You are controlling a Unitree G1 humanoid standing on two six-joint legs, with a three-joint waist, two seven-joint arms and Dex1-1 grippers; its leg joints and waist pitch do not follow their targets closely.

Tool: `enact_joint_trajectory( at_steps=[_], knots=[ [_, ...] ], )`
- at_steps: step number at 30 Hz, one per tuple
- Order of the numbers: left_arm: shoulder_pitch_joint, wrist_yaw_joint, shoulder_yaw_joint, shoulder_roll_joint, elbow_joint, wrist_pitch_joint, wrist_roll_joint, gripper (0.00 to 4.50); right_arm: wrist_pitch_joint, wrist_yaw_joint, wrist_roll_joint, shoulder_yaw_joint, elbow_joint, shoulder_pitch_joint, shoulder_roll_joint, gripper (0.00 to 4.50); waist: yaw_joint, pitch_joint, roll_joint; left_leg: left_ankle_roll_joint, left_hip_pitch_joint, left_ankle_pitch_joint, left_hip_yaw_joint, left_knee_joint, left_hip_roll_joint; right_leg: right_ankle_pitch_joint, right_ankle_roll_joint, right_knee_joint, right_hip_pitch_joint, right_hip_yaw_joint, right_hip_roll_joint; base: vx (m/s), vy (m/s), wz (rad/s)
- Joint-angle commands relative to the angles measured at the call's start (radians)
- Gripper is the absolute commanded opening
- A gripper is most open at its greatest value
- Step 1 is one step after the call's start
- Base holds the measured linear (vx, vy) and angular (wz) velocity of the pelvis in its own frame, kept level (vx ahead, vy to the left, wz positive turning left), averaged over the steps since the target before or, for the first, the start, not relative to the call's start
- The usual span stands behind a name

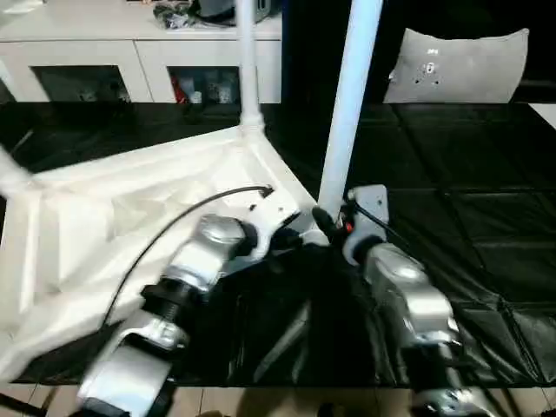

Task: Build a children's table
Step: Rotate leg to tighten

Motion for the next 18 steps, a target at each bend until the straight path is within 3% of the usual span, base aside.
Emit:
enact_joint_trajectory(
  at_steps=[1, 2, 3, 5, 6, 8, 10, 11, 12, 14, 15, 16, 18],
  knots=[
    [-0.043, 0.067, -0.017, -0.072, -0.019, -0.026, -0.01, 0.0, 0.023, 0.038, 0.036, 0.085, 0.071, 0.016, 0.088, 2.31, 0.001, -0.053, -0.004, 0.029, 0.003, -0.356, -0.021, -0.088, 0.03, -0.475, -0.121, -0.086, 0.033, 0.031, -0.062, 0.0, 0.0, 0.0],
    [-0.043, 0.063, -0.018, -0.067, -0.02, -0.028, -0.009, 0.0, 0.016, 0.042, 0.043, 0.077, 0.066, 0.018, 0.085, 2.31, 0.003, -0.055, -0.003, 0.031, 0.004, -0.35, -0.02, -0.088, 0.031, -0.462, -0.125, -0.085, 0.033, 0.032, -0.062, 0.0, 0.0, 0.0],
    [-0.04, 0.05, -0.02, -0.052, -0.021, -0.038, -0.006, 0.0, 0.002, 0.057, 0.056, 0.062, 0.054, 0.026, 0.073, 2.65, 0.006, -0.058, -0.002, 0.036, 0.002, -0.32, -0.019, -0.088, 0.033, -0.398, -0.142, -0.078, 0.037, 0.035, -0.061, 0.0, 0.0, 0.0],
    [-0.037, 0.037, -0.022, -0.041, -0.022, -0.045, -0.004, 0.0, -0.001, 0.072, 0.062, 0.058, 0.046, 0.032, 0.06, 2.71, 0.008, -0.061, -0.001, 0.041, 0.0, -0.297, -0.016, -0.087, 0.034, -0.341, -0.162, -0.071, 0.041, 0.038, -0.061, 0.0, 0.0, 0.0],
    [-0.034, 0.03, -0.024, -0.032, -0.024, -0.048, -0.001, 0.0, -0.006, 0.081, 0.069, 0.05, 0.042, 0.035, 0.054, 2.79, 0.009, -0.062, 0.003, 0.042, -0.001, -0.29, -0.017, -0.086, 0.034, -0.325, -0.17, -0.068, 0.043, 0.038, -0.061, 0.0, 0.0, 0.0],
    [-0.023, -0.005, -0.027, -0.005, -0.031, -0.065, -0.003, 0.0, -0.019, 0.127, 0.087, 0.034, 0.017, 0.048, 0.017, 3.06, 0.01, -0.064, 0.0, 0.05, -0.002, -0.277, -0.015, -0.085, 0.034, -0.313, -0.178, -0.067, 0.046, 0.037, -0.061, 0.0, 0.0, 0.0],
    [0.001, -0.078, -0.041, 0.05, -0.042, -0.1, -0.004, 0.0, -0.038, 0.231, 0.11, 0.016, -0.028, 0.074, -0.073, 3.17, 0.013, -0.069, -0.001, 0.063, -0.007, -0.248, -0.014, -0.08, 0.035, -0.275, -0.189, -0.062, 0.052, 0.039, -0.062, 0.0, 0.0, 0.0],
    [0.001, -0.078, -0.041, 0.05, -0.042, -0.1, -0.004, 0.0, -0.039, 0.233, 0.11, 0.016, -0.029, 0.074, -0.075, 3.28, 0.014, -0.072, 0.001, 0.074, -0.009, -0.211, -0.011, -0.077, 0.035, -0.218, -0.204, -0.056, 0.054, 0.04, -0.061, 0.0, 0.0, 0.0],
    [0.008, -0.106, -0.047, 0.07, -0.041, -0.125, -0.004, 0.0, -0.047, 0.282, 0.122, 0.01, -0.043, 0.084, -0.111, 3.41, 0.015, -0.073, 0.001, 0.08, -0.007, -0.195, -0.01, -0.074, 0.035, -0.202, -0.212, -0.055, 0.051, 0.039, -0.062, 0.0, 0.0, 0.0],
    [0.023, -0.169, -0.058, 0.112, -0.032, -0.183, -0.009, 0.0, -0.069, 0.43, 0.149, 0.009, -0.071, 0.11, -0.219, 3.57, 0.018, -0.078, -0.002, 0.101, -0.016, -0.148, -0.01, -0.068, 0.033, -0.146, -0.232, -0.045, 0.061, 0.038, -0.062, 0.0, 0.0, 0.0],
    [0.035, -0.253, -0.082, 0.155, -0.018, -0.257, -0.011, 0.0, -0.08, 0.572, 0.177, 0.008, -0.09, 0.13, -0.323, 3.62, 0.024, -0.079, -0.001, 0.13, -0.02, -0.115, -0.01, -0.063, 0.034, -0.108, -0.241, -0.043, 0.064, 0.036, -0.061, 0.0, 0.0, 0.0],
    [0.036, -0.275, -0.091, 0.168, -0.012, -0.28, -0.009, 0.0, -0.085, 0.609, 0.183, 0.007, -0.093, 0.134, -0.352, 3.62, 0.029, -0.082, 0.0, 0.138, -0.019, -0.106, -0.01, -0.061, 0.035, -0.094, -0.244, -0.041, 0.067, 0.035, -0.062, 0.0, 0.0, 0.0],
    [0.04, -0.338, -0.105, 0.194, -0.003, -0.325, -0.016, 0.0, -0.08, 0.684, 0.199, 0.008, -0.101, 0.14, -0.407, 3.87, 0.034, -0.08, 0.001, 0.153, -0.017, -0.098, -0.007, -0.059, 0.038, -0.075, -0.258, -0.039, 0.061, 0.036, -0.061, 0.0, 0.0, 0.0]
  ],
)
